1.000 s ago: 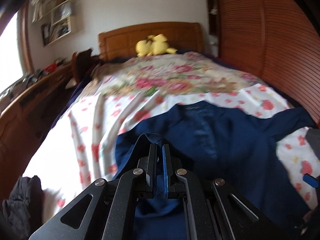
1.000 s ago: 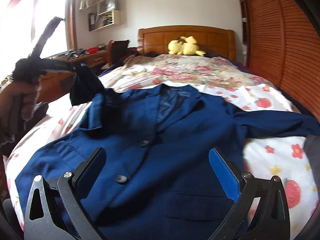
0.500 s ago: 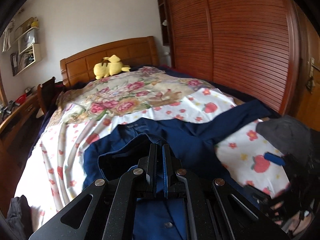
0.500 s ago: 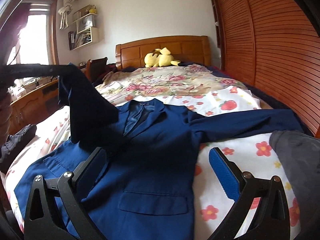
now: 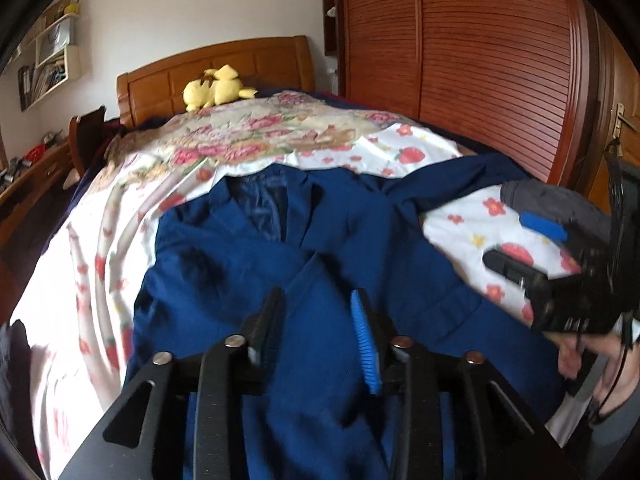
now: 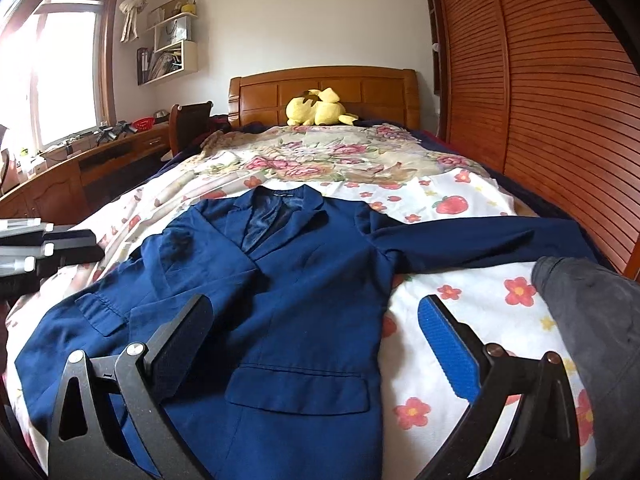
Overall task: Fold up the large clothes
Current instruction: 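Open the left tool to release the sleeve on the jacket front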
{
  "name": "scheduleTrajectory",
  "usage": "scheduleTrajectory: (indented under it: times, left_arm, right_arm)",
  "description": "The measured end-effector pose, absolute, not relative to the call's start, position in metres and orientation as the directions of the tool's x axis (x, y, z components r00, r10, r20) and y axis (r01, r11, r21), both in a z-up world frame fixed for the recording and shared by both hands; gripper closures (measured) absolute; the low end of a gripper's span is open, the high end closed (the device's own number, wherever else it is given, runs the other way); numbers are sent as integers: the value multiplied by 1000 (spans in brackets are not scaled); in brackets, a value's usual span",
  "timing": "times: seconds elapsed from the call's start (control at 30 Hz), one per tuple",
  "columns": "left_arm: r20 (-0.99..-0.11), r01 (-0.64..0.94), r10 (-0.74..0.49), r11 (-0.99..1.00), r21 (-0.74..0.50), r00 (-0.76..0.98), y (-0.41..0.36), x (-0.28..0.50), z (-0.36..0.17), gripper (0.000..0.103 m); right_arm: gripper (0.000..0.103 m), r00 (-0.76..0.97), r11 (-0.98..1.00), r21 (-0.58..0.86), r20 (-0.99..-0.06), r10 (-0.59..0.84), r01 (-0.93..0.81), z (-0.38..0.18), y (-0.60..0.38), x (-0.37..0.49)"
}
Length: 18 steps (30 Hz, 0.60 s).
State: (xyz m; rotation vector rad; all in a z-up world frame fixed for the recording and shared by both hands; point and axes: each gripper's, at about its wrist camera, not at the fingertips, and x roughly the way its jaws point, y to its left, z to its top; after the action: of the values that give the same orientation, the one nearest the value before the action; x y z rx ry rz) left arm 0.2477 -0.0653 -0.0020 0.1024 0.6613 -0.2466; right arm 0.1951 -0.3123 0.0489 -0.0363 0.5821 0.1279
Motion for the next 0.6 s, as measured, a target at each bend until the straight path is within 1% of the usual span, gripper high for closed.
scheduleTrajectory:
  times: [0.03, 0.17, 0.37, 0.47, 0.6]
  left_arm:
    - [-618, 248, -184, 969, 19, 765, -67, 244, -4, 64]
    - [-605, 204, -147, 979, 27, 783, -47, 222, -15, 64]
    - [-591, 150, -103, 988, 30, 800, -29, 185, -29, 64]
    - [-586, 123, -86, 992, 25, 806, -31, 165, -33, 64]
    - [-577, 96, -84, 995, -9, 813, -18, 148, -35, 64]
  right_arm:
    - [0, 824, 990, 6, -553, 120, -139, 49, -309, 196]
    - [0, 798, 978, 39, -572, 190, -205, 43, -287, 201]
    - [6, 732, 945, 8, -630, 259, -328, 24, -234, 206]
    - [11, 686, 921, 12, -663, 299, -390, 10, -210, 208]
    - [16, 585, 867, 29, -727, 361, -498, -16, -176, 205]
